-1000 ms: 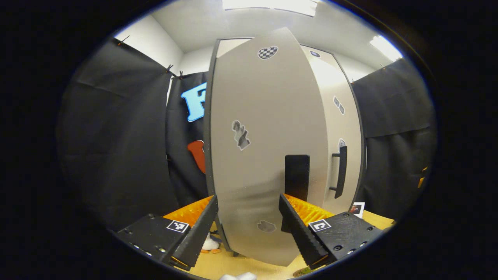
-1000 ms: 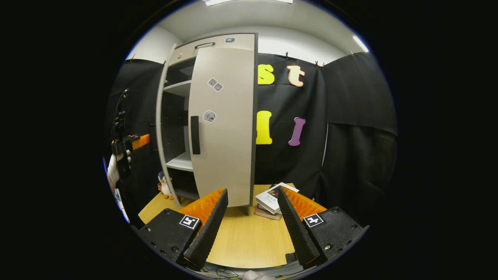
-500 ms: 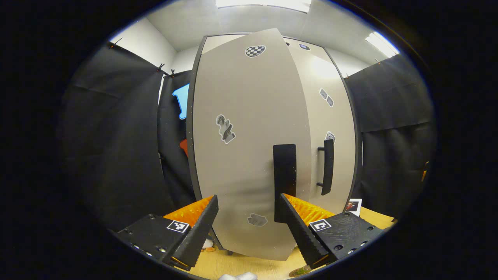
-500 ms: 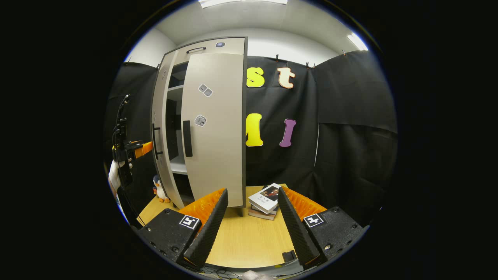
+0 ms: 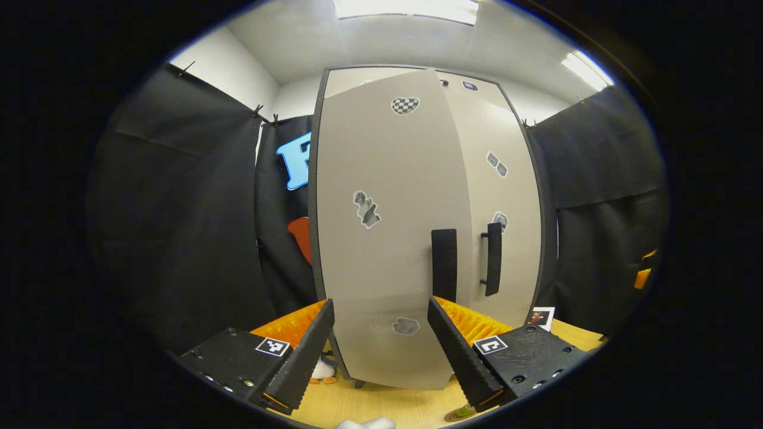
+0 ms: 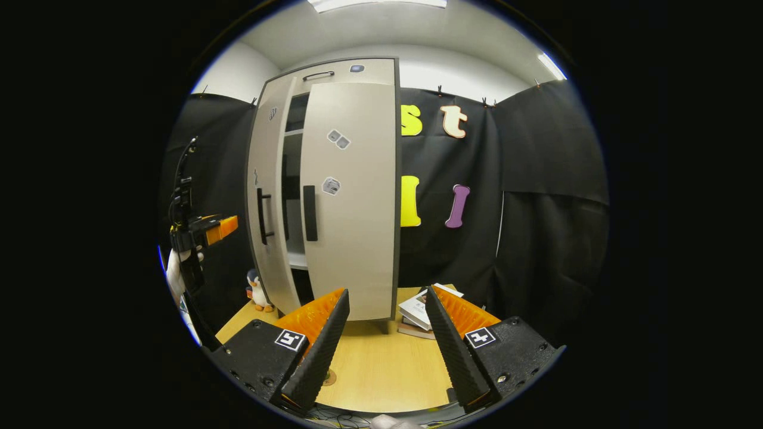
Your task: Grasp the bottle in the cabinet with the left hand and place it on the coaster, then close the right door with the right hand and the left door with the left hand.
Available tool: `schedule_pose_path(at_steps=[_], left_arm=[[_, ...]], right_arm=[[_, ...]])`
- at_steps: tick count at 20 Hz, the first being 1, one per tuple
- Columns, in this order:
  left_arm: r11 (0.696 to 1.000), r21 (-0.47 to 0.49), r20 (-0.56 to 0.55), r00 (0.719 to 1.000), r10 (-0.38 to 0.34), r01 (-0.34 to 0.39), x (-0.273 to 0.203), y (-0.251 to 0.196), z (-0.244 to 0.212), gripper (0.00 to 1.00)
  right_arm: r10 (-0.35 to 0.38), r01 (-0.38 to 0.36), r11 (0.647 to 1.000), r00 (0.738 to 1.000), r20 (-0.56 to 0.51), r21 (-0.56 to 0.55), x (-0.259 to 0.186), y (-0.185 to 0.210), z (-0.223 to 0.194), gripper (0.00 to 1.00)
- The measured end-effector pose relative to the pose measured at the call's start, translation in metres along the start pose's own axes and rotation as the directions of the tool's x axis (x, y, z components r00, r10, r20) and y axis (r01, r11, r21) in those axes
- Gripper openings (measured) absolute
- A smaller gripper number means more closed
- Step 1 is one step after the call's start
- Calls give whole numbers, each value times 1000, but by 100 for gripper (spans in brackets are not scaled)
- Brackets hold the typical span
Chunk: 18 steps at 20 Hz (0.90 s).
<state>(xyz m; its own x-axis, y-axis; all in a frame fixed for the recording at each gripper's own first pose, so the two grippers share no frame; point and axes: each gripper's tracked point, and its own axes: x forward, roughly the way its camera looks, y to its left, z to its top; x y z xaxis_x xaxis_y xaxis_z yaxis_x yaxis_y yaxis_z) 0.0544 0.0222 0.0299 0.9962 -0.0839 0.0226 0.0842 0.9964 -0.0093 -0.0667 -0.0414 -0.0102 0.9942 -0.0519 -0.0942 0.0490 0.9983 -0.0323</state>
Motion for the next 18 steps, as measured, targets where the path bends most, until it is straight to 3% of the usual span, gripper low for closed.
schedule_pose_path(at_steps=[6,13,18], left_arm=[[998,-58,-30,999,-22,21,-52,-13,-15,96],[998,-50,-54,998,25,-28,-91,-5,-31,96],[999,-46,-108,994,15,-20,-102,-8,-52,96]], right_arm=[[37,-38,999,999,16,20,6,30,0,80],[66,-66,998,998,12,23,15,62,-8,81],[85,-85,996,996,3,13,19,76,-12,82]])
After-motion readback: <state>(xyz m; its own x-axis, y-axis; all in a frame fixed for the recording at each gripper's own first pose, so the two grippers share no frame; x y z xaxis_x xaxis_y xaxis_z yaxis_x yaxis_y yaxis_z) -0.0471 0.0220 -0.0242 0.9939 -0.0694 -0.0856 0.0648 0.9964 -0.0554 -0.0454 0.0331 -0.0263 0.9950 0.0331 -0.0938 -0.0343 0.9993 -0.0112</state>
